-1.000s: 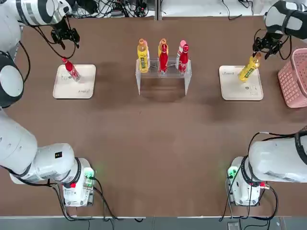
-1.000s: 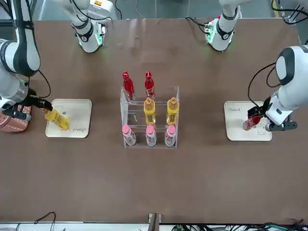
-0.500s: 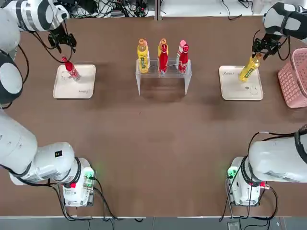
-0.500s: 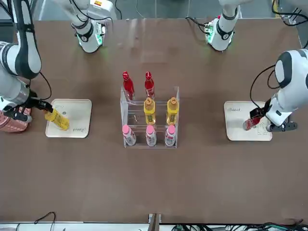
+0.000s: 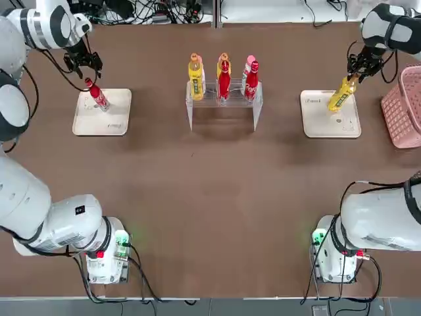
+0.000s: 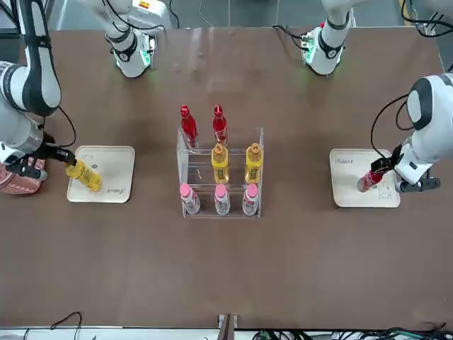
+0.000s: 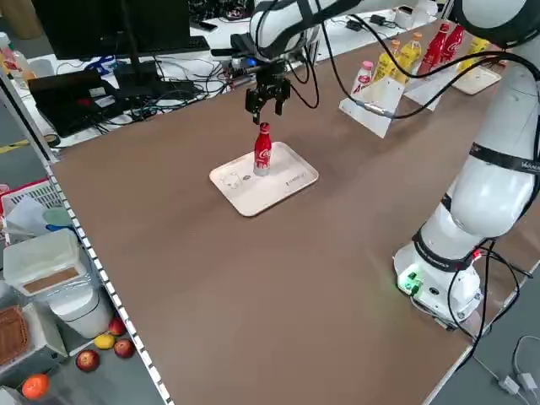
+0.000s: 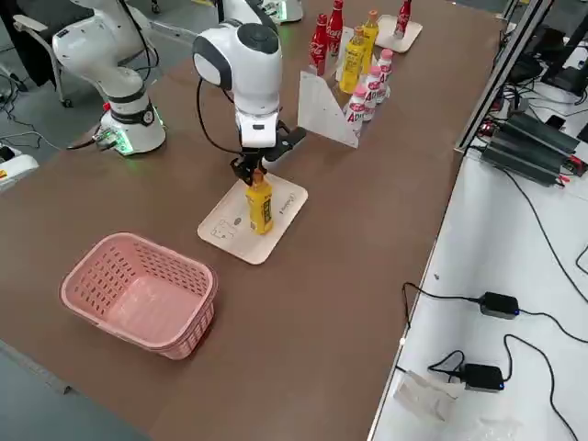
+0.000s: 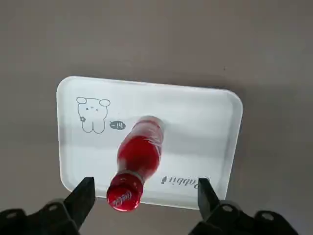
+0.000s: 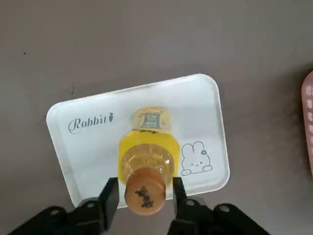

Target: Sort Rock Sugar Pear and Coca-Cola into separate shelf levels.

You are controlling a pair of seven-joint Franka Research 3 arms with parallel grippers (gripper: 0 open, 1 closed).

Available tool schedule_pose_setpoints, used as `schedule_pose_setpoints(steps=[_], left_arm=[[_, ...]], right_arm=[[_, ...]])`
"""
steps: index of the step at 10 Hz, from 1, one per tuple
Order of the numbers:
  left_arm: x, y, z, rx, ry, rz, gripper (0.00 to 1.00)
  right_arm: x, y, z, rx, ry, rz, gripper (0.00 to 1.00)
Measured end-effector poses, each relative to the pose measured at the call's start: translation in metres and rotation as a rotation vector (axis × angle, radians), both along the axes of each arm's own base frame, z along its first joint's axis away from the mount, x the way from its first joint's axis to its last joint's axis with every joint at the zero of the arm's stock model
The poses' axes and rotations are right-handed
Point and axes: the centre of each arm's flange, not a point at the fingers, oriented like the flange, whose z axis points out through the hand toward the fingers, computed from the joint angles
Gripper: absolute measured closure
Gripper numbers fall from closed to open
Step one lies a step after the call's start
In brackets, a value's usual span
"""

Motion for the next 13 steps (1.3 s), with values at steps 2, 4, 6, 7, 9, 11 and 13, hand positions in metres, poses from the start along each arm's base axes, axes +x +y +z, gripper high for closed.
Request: schedule_pose_setpoints(steps=[2,4,6,7,9,11,13], left_arm=[[-0.005,0.013,-0.010,0.001,0.007,0.007,0.11],[-0.005,0.013,-0.015,-0.002,0.014,0.005,0.18],[-0.005,0.013,-0.017,-0.003,0.016,0.004,0.29],[-0.005,0.013,-0.018,-0.003,0.017,0.004,0.31],[-0.005,0.013,-0.019,-0.004,0.020,0.004,0.40],[-0.005,0.013,-0.019,0.003,0.020,-0.008,0.54],[-0.003,0.011,-0.017,0.014,0.016,-0.023,0.68]], right_arm=[[0.000,0.000,0.000,0.000,-0.001,0.001,0.62],[0.000,0.000,0.000,0.000,-0.001,0.001,0.66],[0.001,0.001,0.001,0.000,-0.003,0.016,0.66],[0.001,0.002,0.001,0.001,-0.004,0.027,0.66],[0.005,0.008,0.006,0.000,-0.010,0.046,0.66],[0.018,0.028,0.034,0.005,0.015,0.087,0.66],[0.032,0.054,0.084,0.010,0.045,0.135,0.66]])
